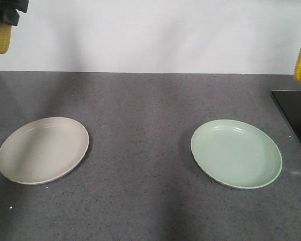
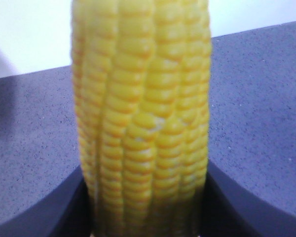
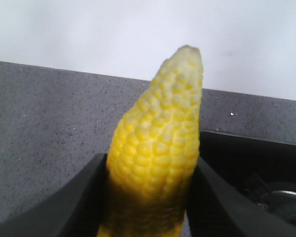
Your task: Distribute corn equally
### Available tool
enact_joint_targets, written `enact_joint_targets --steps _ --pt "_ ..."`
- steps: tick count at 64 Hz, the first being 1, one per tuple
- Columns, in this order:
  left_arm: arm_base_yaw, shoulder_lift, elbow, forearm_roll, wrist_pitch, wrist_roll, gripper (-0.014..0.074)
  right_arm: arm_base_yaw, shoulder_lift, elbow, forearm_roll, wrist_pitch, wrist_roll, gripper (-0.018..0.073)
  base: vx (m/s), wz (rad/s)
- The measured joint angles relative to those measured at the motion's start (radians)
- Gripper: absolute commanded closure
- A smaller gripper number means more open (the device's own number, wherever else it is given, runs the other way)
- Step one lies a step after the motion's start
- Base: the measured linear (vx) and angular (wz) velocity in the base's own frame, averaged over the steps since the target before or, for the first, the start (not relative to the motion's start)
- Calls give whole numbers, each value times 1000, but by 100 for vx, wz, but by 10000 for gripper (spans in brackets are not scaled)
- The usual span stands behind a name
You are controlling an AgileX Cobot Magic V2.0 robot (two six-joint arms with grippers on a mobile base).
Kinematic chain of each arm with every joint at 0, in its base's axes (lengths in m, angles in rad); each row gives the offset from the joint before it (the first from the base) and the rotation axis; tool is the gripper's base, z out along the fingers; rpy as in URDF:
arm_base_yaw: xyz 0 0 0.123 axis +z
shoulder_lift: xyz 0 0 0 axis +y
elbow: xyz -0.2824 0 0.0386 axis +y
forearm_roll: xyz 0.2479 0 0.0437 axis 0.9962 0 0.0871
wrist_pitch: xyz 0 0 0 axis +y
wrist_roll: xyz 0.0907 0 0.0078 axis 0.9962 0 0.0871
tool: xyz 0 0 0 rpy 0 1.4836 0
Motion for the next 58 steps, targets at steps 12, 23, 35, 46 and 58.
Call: enact_joint_targets --steps 12,23,35,46,58 --pt "0 0 0 0 0 0 602 0 0 0 0 0 0 344 10 7" --pt "0 0 0 0 0 0 602 0 0 0 3 0 0 344 6 4" --pt "1 0 0 0 0 0 602 0 0 0 2 0 0 344 1 -3" --pt "1 0 0 0 0 0 602 0 0 0 2 0 0 344 -1 -3" --pt "1 0 0 0 1 0 602 0 0 0 1 0 0 344 0 0"
